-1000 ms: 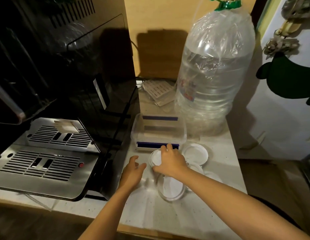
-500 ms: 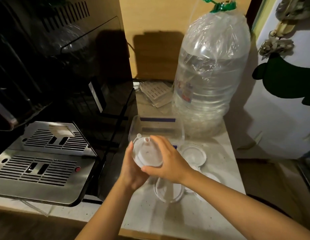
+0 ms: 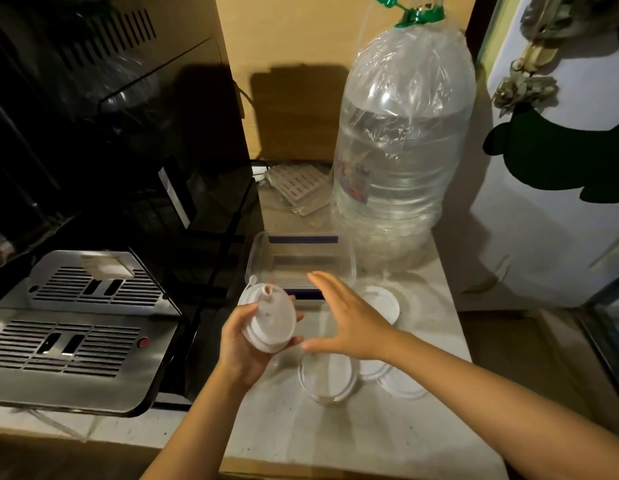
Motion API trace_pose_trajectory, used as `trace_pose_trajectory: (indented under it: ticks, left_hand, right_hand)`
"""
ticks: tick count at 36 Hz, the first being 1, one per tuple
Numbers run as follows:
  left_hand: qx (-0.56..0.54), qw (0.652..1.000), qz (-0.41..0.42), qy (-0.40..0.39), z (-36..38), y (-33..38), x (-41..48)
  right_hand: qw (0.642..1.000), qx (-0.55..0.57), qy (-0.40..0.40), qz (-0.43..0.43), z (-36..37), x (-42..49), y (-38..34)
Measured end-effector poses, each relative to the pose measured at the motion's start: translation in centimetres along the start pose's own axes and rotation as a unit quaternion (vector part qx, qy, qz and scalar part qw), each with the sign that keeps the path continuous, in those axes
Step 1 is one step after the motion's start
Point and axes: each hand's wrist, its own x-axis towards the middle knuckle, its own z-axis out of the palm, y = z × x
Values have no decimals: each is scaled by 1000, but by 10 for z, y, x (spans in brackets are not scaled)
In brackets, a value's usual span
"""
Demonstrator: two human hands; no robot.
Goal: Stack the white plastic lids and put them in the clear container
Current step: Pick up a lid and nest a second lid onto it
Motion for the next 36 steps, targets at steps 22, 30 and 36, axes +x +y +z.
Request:
trace_pose_trajectory:
  ticks: [22,30,36]
  left_hand:
    - [-22,994,-62,90,-24,-21,-13]
    - [-17,991,-67,110,-24,-20,-17]
    - [-26,993,-65,98,-21,-18,-18]
  right_hand:
    - [974,-178,-142,0,60,-16,33]
    - [982,-140,-126,23,56,-17,32]
    - [995,-63,-68,40,34,-18,27]
